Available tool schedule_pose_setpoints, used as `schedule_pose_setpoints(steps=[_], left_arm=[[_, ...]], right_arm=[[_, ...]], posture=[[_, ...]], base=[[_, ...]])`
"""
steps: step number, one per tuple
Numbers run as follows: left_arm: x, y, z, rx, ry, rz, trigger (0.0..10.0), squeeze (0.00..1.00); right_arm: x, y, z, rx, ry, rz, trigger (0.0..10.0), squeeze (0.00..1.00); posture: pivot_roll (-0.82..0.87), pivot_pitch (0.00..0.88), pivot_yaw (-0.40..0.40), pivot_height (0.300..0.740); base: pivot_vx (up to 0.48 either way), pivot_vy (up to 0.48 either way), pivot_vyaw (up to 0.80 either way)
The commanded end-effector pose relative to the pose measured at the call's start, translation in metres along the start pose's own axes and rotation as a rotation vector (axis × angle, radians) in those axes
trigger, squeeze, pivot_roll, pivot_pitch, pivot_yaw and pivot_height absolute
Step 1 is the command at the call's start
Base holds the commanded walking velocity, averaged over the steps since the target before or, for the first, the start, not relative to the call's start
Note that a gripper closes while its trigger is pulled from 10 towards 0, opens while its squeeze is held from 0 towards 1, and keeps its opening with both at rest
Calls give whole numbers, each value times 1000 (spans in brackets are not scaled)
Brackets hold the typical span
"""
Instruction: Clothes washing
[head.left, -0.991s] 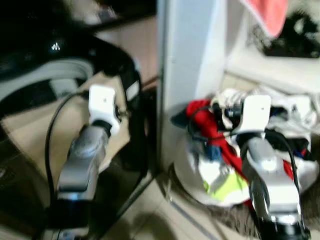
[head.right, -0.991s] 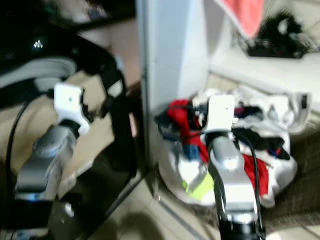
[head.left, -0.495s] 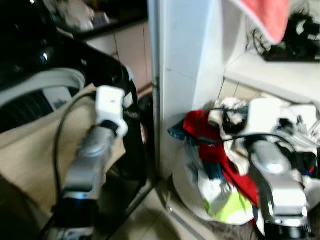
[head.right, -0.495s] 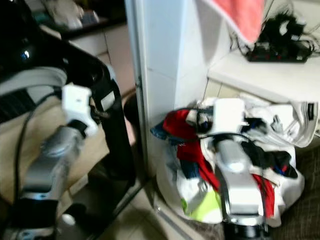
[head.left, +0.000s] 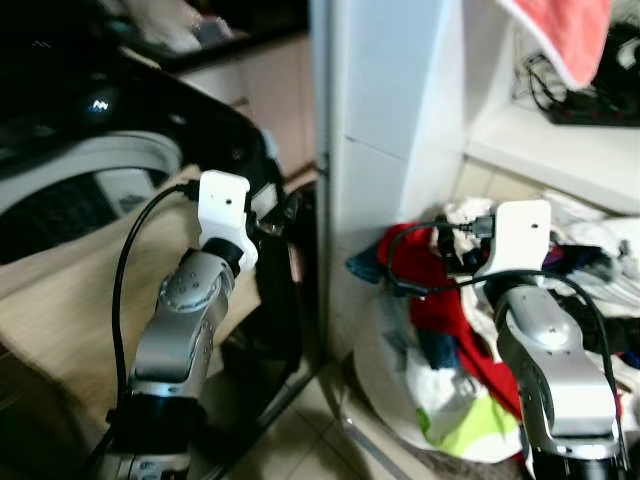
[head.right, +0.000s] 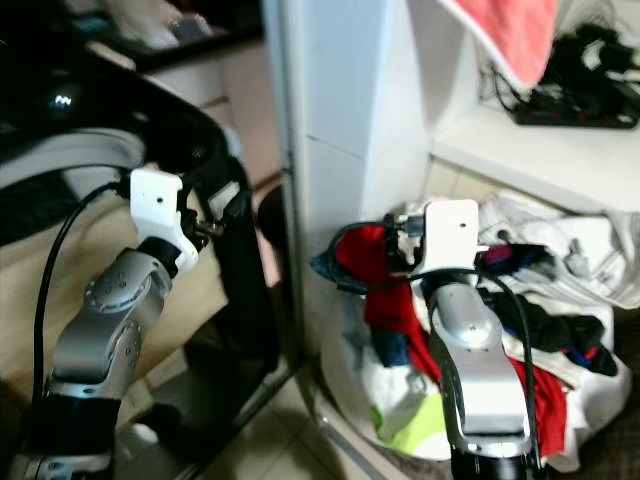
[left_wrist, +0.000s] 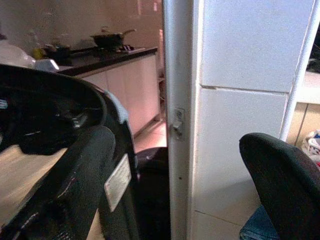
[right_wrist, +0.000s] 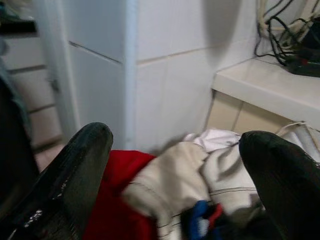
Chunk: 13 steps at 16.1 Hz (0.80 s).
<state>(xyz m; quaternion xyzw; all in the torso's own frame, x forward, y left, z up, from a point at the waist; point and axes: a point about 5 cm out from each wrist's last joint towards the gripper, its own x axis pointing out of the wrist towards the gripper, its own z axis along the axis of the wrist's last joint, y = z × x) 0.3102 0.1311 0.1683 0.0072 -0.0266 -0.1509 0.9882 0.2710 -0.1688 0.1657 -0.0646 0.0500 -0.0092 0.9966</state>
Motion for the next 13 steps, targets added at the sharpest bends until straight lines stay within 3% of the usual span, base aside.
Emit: schedule_pose_setpoints(steps=[1,2,8,12,13], left_arm=[[1,-5,5,12,-16,-35,10000,0],[0,-8,5,13,-19,-69,10000,0],[-10,-11,2,17,5,-290,10000,0],[-30,-24,6,12,22,-608,10000,0],[-34,-26,5,8,42,-667,10000,0]], right_arm=[[-4,-3,2,25,24,0,10000,0],[-6,-3,3,11,46,12,10000,1000],[-23,-20,-6,-68,220,-132,10000,1000],[-12,-35,-10,-22,229,-191,10000,1000],[-9,-38,-13,3,255,-205,10000,227]], posture=[[-115,0,56,740],[-120,0,55,740],[-123,0,52,740],[-118,0,51,740],[-115,0,50,740]], base=[[0,0,0],[0,0,0],[0,0,0],[0,0,0],[0,0,0]])
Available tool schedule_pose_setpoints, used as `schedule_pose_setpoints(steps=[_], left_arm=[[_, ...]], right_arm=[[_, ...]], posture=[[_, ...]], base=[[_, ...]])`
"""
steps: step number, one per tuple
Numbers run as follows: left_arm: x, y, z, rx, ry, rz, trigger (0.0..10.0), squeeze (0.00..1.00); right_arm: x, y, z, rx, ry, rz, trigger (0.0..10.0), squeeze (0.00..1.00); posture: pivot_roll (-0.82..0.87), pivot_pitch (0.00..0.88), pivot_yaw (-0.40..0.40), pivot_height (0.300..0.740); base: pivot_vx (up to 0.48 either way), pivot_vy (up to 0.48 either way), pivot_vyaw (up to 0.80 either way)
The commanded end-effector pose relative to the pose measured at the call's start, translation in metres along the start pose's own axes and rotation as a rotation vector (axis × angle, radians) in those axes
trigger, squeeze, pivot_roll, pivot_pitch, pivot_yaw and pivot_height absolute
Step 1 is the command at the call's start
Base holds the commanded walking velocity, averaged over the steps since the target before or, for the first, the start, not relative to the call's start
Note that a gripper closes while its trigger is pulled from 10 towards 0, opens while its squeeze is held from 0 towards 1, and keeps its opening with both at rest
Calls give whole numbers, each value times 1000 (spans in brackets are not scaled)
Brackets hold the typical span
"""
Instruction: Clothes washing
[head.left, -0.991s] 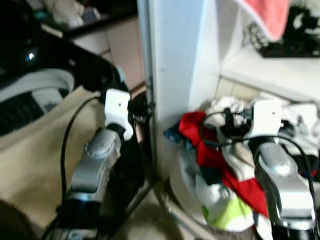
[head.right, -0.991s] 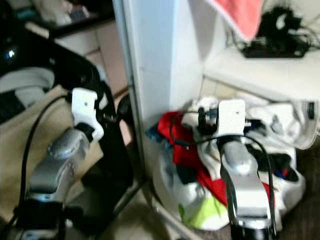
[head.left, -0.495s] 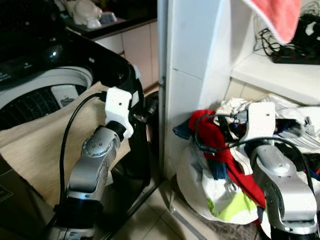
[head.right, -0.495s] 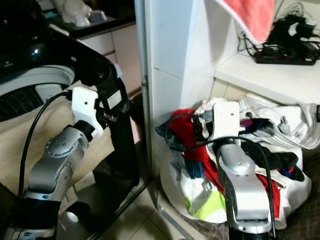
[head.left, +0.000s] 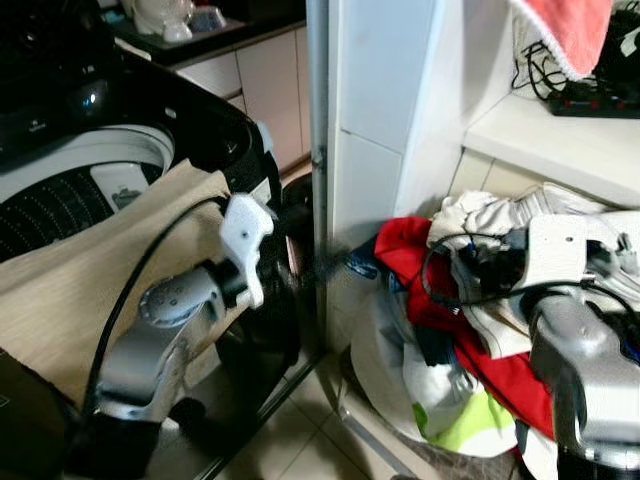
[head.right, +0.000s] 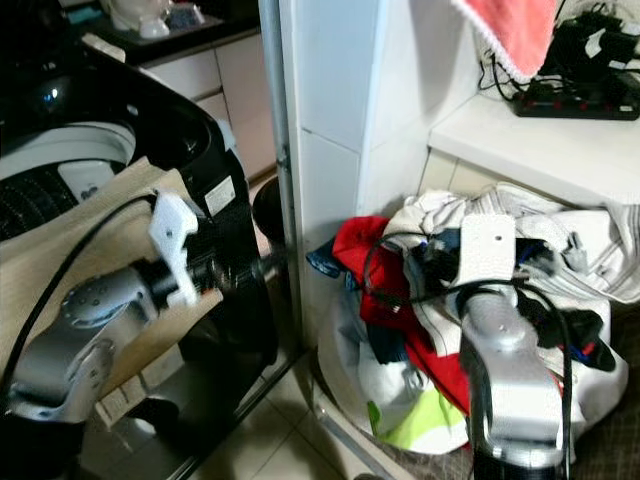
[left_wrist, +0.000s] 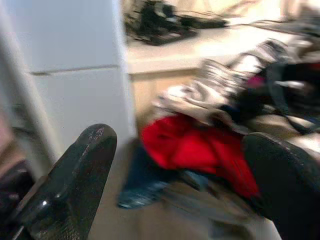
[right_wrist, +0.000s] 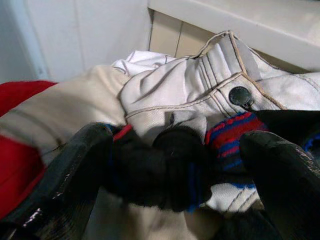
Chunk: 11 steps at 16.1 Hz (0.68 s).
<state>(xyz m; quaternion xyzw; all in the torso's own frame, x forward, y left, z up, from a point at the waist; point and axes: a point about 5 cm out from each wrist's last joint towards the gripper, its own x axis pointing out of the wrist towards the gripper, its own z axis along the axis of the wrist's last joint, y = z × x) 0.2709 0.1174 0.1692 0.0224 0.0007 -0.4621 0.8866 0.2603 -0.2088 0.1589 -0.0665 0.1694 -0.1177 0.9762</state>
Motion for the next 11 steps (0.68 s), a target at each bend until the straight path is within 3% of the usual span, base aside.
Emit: schedule_pose_setpoints(steps=[1,3,4,5,11], left_arm=[[-2,-5,2,-11,2,-54,10000,0],[-4,-8,4,-25,9,-96,10000,0],[-5,-8,4,-25,11,-99,10000,0],[-6,-9,4,-27,17,-106,10000,0],[-5,-12,6,-38,15,-139,10000,0]], right_arm=[[2,0,-2,32,26,14,10000,0],[5,5,-10,57,83,76,10000,0],[5,7,-14,75,101,96,6275,0],[5,8,-18,110,123,108,0,0],[6,9,-22,163,153,132,0,0]], posture=[[-111,0,49,740],[-102,0,48,740],[-102,0,48,740],[-102,0,48,740],[-97,0,43,740]], base=[[0,0,0],[0,0,0],[0,0,0],[0,0,0],[0,0,0]])
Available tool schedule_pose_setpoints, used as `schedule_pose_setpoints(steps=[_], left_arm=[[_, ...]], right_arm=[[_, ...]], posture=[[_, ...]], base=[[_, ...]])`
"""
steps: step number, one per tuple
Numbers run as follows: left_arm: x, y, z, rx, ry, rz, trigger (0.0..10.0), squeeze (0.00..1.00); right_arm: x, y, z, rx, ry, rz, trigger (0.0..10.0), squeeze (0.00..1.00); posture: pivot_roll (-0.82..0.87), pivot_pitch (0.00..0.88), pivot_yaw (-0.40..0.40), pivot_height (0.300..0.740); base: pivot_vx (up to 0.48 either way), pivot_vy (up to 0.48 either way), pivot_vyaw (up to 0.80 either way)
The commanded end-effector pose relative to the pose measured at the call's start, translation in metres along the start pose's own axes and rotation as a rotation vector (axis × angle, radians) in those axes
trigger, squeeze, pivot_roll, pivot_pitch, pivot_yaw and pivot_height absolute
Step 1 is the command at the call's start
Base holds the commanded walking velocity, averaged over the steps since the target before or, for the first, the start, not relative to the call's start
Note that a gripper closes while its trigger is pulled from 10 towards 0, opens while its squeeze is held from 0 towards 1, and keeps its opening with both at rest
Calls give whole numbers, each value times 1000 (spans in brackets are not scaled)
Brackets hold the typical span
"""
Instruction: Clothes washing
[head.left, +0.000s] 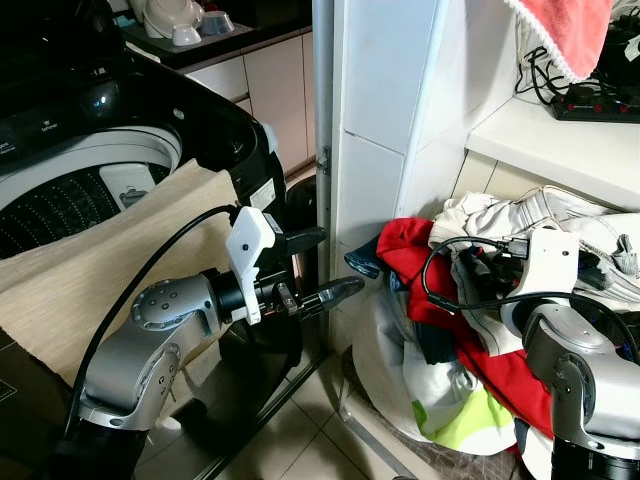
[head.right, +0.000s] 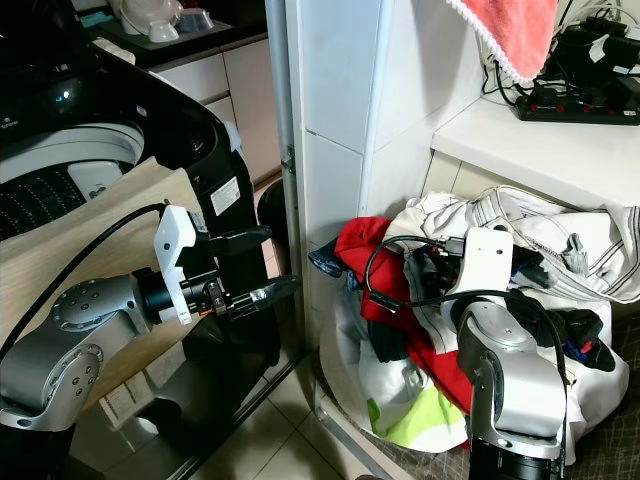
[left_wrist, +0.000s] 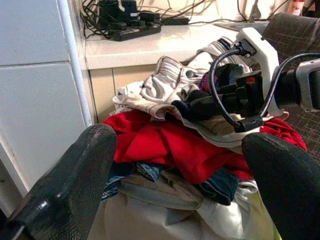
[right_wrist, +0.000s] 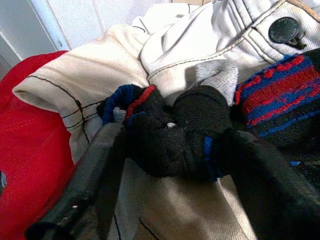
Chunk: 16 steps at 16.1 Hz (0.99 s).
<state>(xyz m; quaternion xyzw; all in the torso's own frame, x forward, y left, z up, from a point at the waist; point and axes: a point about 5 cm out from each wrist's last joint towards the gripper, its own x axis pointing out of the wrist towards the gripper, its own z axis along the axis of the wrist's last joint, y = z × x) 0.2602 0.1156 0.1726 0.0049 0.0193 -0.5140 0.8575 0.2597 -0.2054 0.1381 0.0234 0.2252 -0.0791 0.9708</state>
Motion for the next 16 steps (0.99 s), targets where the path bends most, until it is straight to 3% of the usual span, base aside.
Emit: schedule_pose_setpoints(steps=[1,16], left_arm=[[0,-3,3,5,-3,-21,10000,0],[3,-2,4,-7,-24,45,10000,0]], right_arm=[[1,0,-3,-4,32,13,0,0],[-2,-3,0,-12,10,9,0,0]], posture=[[-98,0,43,740],[-103,0,41,740]], base=[[0,0,0],[0,0,0]])
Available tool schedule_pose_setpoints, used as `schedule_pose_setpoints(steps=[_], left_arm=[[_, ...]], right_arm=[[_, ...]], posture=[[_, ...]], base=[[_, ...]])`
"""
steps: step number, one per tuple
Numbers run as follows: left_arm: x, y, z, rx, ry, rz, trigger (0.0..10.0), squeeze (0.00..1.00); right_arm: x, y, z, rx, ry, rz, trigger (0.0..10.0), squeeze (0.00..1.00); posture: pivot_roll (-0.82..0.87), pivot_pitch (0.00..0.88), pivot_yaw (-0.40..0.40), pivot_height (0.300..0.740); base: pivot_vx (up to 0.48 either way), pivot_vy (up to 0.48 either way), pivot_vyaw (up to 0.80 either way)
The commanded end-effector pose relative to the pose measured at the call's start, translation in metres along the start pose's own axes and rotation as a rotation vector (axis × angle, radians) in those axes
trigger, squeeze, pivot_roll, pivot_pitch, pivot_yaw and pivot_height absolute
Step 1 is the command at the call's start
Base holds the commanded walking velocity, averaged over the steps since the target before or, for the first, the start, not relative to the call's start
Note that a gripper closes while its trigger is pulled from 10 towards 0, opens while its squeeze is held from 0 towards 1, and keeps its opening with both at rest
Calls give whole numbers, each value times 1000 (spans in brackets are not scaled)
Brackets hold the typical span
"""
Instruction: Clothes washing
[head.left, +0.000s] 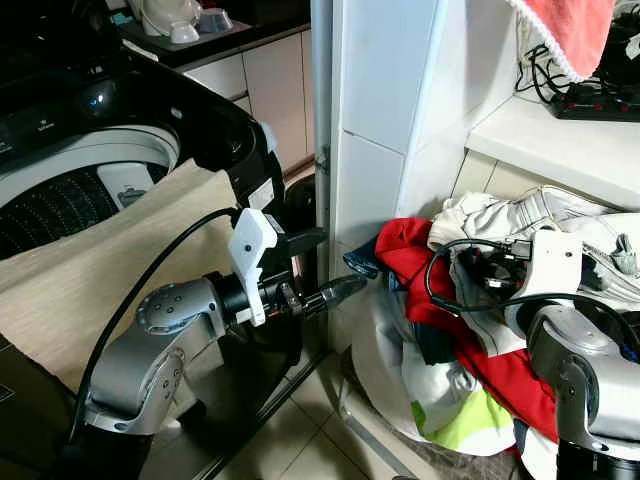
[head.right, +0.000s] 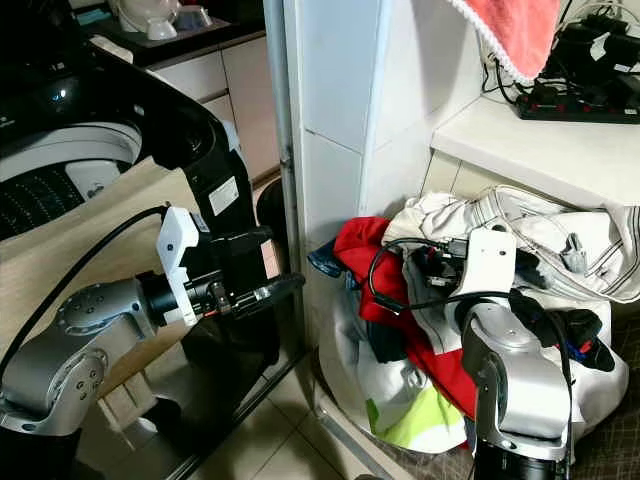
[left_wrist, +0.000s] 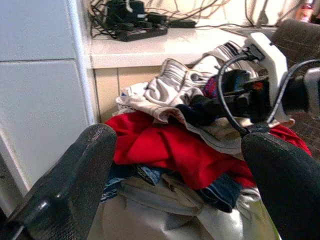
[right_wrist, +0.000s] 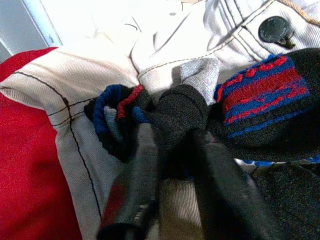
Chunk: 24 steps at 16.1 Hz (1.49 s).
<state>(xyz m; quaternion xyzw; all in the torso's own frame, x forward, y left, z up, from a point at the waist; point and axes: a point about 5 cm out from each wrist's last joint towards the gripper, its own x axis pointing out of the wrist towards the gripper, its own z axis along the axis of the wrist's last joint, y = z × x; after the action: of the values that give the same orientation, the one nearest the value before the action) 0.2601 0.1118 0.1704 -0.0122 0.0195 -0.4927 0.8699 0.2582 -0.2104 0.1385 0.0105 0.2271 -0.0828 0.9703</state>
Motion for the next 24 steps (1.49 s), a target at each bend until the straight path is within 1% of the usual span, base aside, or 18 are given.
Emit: schedule_pose_setpoints(steps=[1,2,3,4,6,8,9,10,11,13,14,15,17,19,20,22,23,24], left_arm=[[0,1,6,11,-9,11,10000,0],[1,3,8,-20,-20,26,10000,0],[2,5,11,-19,-39,42,10000,0],[3,6,16,-13,-62,56,10000,0],[8,7,23,-36,-102,70,10000,0],[21,6,41,-42,-192,66,10000,0],[30,1,52,-41,-238,39,10000,0],[36,-2,59,-40,-269,3,10000,1000],[42,-6,68,-33,-302,-36,10000,1000],[47,-7,75,-4,-319,-67,10000,1000],[50,-7,79,32,-319,-73,10000,1000],[51,-7,80,49,-319,-77,10000,1000],[53,-9,83,105,-320,-82,10000,1000],[53,-9,82,146,-313,-77,10000,1000],[53,-8,82,153,-314,-71,10000,1000],[53,0,85,208,-340,10,10000,1000],[53,1,86,205,-350,24,10000,847],[51,3,89,171,-374,32,10000,0]], right_arm=[[-2,1,3,7,-1,13,0,0],[-5,-5,14,0,-41,-8,0,0],[-7,-10,25,-23,-89,-25,0,0],[-11,-11,41,-5,-159,-4,0,0],[-16,-11,60,-1,-220,40,0,0],[-23,-10,87,14,-292,131,0,0],[-25,-5,101,135,-337,230,0,0],[-25,1,108,258,-360,320,0,0],[-24,10,113,377,-376,466,0,0],[-25,22,115,467,-375,636,0,0],[-26,29,114,498,-362,728,0,0],[-27,33,115,518,-360,776,0,0],[-39,48,122,624,-386,980,0,0],[-46,54,121,625,-377,1081,0,0],[-48,55,120,615,-372,1096,0,0],[-51,58,112,571,-325,1117,0,0],[-50,58,111,569,-317,1113,0,0],[-50,57,109,576,-308,1106,0,0]], posture=[[-103,0,41,740],[-105,0,41,740],[-106,0,42,740],[-106,0,42,740],[-108,0,42,740],[-110,0,41,740],[-111,0,40,740],[-110,0,38,740],[-110,0,37,740],[-110,0,35,740],[-105,0,27,740],[-105,0,27,740],[-101,0,21,740],[-99,0,16,740],[-99,0,15,740],[-101,0,16,740],[-101,0,16,740],[-101,0,20,740]], base=[[0,0,0],[0,0,0],[0,0,0],[0,0,0],[0,0,0],[0,0,0],[0,0,0],[0,0,0],[0,0,0],[0,0,0],[0,0,0],[0,0,0],[0,0,0],[0,0,0],[0,0,0],[0,0,0],[0,0,0],[0,0,0]])
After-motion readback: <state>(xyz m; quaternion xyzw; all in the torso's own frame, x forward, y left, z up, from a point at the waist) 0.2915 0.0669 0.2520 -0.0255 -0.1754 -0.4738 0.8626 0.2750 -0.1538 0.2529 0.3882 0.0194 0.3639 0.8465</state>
